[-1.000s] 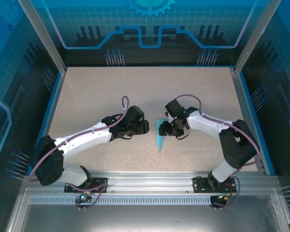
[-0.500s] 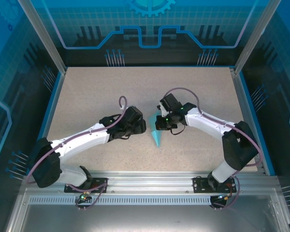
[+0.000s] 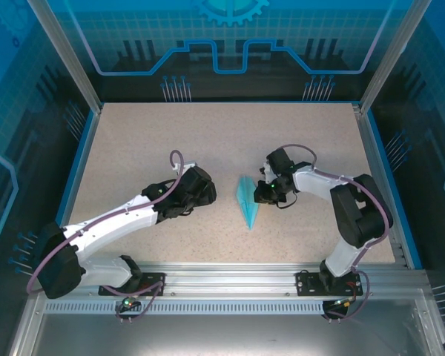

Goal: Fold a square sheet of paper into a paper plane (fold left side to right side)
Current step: Turn over the paper plane at the center of the table, then pick up the paper plane at the center of the table.

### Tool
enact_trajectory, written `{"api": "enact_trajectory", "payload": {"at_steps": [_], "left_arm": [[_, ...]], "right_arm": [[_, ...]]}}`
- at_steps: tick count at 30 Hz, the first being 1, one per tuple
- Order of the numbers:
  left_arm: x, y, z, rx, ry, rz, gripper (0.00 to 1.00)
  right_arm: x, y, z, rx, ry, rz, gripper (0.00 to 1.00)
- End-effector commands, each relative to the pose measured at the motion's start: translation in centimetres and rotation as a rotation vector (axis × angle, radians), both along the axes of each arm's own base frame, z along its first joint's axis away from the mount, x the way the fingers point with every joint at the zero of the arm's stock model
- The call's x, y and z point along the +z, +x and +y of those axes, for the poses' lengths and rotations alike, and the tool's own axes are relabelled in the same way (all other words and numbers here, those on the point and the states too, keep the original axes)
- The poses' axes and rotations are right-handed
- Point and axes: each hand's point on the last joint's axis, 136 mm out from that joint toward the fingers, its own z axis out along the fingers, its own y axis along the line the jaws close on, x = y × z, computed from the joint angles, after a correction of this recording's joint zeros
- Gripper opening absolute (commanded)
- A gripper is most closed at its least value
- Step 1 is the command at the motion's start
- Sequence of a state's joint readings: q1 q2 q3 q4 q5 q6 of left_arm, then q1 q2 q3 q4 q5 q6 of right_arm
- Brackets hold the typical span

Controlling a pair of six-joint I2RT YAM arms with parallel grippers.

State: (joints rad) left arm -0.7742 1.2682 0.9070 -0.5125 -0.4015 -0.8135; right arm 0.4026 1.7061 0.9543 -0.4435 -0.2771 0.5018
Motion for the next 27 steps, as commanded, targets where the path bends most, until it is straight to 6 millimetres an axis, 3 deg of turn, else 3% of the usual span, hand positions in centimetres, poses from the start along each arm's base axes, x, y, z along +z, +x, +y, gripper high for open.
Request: {"api": "enact_trajectory", "payload": {"at_steps": [1,6,11,14,18,27], "left_arm": [[0.2,-0.2,1.3,0.034,0.023,-0.01,0.71],[0.5,-0.3,1.5,0.035,0.025,-0.02,0.75],[0.7,-0.3,1.4,0.029,0.002,-0.044,0.86],[0.8,-0.4,1.6,0.033,-0.015,-0.062,0.98],[0.9,-0.6,1.9,0.035,-0.013,-0.067,0.99],[0.5,-0.6,1.9,0.028,-0.001,-0.055,0.99]], "right_arm": [[1.6,0.7,-1.3,0.017,-0.058,-0.068,0.29],[4.8,0.2,-2.2,0.036,-0.106,-0.12,0.44],[6.4,-2.1,-0.5,0.073,-0.055,-0.105,0.54],[5.6,-3.3,1.3,0.114,-0.066,-0.083,0.58],[4.0,-4.0,2.5,0.144,-0.114,-0.049,0.61],[1.6,-3.3,3.7,0.186,-0.199,-0.021,0.62]]}}
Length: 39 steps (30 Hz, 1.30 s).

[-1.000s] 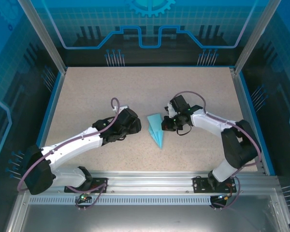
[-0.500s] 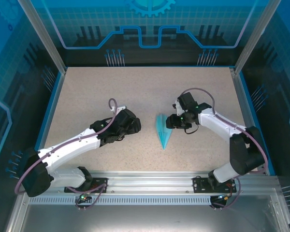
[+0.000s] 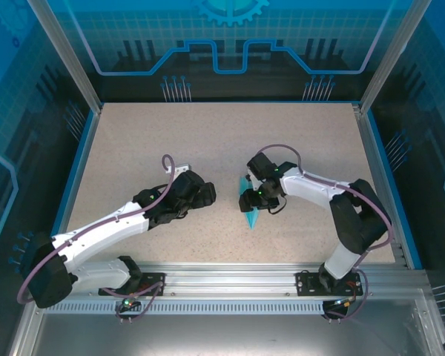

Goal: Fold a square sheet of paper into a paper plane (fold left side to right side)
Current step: Pick up the paper plane at the center of the table, then place the paper plane at the center of the table.

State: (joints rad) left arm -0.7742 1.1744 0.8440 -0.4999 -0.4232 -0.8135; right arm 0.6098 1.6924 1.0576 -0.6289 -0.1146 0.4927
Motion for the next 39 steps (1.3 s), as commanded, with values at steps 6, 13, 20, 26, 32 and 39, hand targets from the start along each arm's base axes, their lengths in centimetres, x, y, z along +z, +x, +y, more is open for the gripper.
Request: {"api": "enact_trajectory", "payload": {"at_steps": [6,13,20,26,32,39], "left_arm": [[-0.2,0.2,0.6,0.016,0.021,-0.008,0.99],[-0.2,0.2,0.6,0.011,0.027,-0.008,0.99],[0.4,0.1,0.1,-0.048,0.037,-0.014,0.99],[0.4,0.0,-0.1,-0.063,0.041,-0.011,0.99],[0.3,-0.1,-0.2,-0.076,0.043,-0.003,0.99],[0.0,0.1,-0.3,-0.083,0.06,0.007,0.98]], "right_arm": [[-0.6,0.7,0.1,0.009,-0.08,-0.012,0.44],[-1.4,0.8,0.5,0.009,-0.076,0.004,0.23],[0.9,4.4,-0.4,-0.056,-0.091,-0.03,0.0],[2.0,10.8,-2.2,-0.182,-0.165,-0.036,0.03],[1.6,15.5,-2.8,-0.21,-0.257,-0.057,0.04],[-0.2,16.3,-2.5,-0.182,-0.259,-0.012,0.07]]}}
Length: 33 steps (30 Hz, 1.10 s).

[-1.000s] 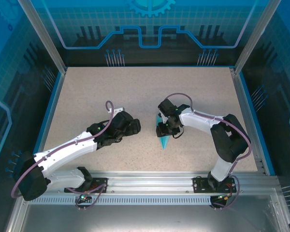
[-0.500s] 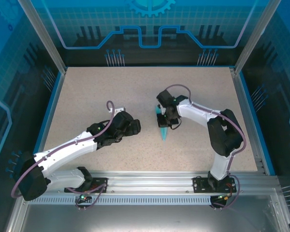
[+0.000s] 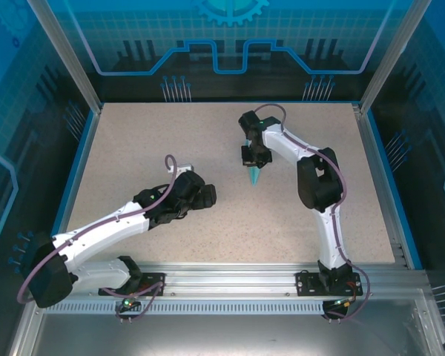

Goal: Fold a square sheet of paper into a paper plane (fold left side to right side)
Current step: Place the paper plane at the center of the table.

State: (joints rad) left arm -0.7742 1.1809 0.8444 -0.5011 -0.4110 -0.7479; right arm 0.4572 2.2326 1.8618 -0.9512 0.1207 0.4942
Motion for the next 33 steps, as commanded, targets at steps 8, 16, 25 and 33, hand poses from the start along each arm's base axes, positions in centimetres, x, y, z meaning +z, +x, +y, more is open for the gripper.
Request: {"api": "enact_trajectory", "payload": {"at_steps": [8,16,25,33], "left_arm": [[0.1,0.3,-0.5,-0.034,0.025,0.019,0.98],[0.5,0.6,-0.5,-0.028,0.037,0.019,0.98],[3.0,2.6,3.2,0.096,-0.004,-0.041,0.98],[6.9,4.4,14.0,0.399,0.152,-0.356,0.99]], "right_arm": [[-1.2,-1.0,-0.5,0.026,-0.018,0.085,0.18],[5.9,-1.6,-1.5,0.068,-0.037,-0.042,0.42],[15.3,-6.2,-5.1,0.129,0.011,-0.29,0.74],[15.3,-8.4,-13.4,-0.003,-0.07,-0.54,0.99]]}}
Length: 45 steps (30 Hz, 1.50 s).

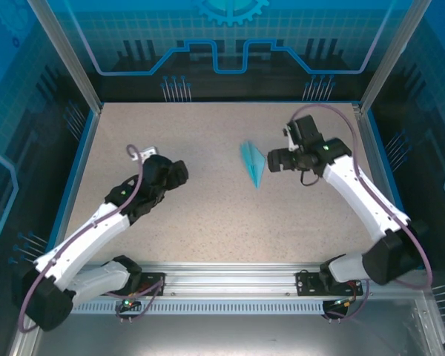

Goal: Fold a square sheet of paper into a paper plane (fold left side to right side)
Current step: Place the paper plane at the center of the table, then reset both arms

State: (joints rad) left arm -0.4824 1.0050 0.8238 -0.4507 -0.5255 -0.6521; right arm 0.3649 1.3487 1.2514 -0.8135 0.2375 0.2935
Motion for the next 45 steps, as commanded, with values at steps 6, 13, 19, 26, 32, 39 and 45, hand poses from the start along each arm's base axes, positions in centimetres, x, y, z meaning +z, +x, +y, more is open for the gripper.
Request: {"api": "enact_trajectory", "payload": {"at_steps": [6,13,19,26,32,39,45], "left_arm": [[0.6,0.1,7.7,0.183,0.345,-0.191,0.98],[-4.9,1.6,9.4,0.133,0.376,-0.143,0.98],[-6.6,3.4,8.7,0.041,0.36,-0.226,0.98],[-7.8,6.0,8.3,-0.065,0.3,-0.278,0.98],[-9.1,7.8,8.0,-0.142,0.298,-0.312,0.98],[-10.8,9.1,8.6,-0.125,0.295,-0.237,0.98],[-10.8,9.2,8.5,-0.132,0.294,-0.234,0.99]], "right_arm": [[-5.4,0.9,-8.9,-0.194,-0.057,-0.218,0.99],[-10.6,2.5,-11.1,-0.22,-0.051,-0.29,0.99],[-9.7,4.8,-9.9,-0.122,-0.048,-0.457,0.99],[-8.7,6.1,-8.7,-0.049,-0.017,-0.575,1.0],[-10.8,6.4,-8.0,-0.015,0.0,-0.59,0.99],[-10.8,6.6,-7.9,-0.006,-0.002,-0.589,0.99],[-10.9,6.6,-7.1,0.034,-0.005,-0.58,1.0]]}}
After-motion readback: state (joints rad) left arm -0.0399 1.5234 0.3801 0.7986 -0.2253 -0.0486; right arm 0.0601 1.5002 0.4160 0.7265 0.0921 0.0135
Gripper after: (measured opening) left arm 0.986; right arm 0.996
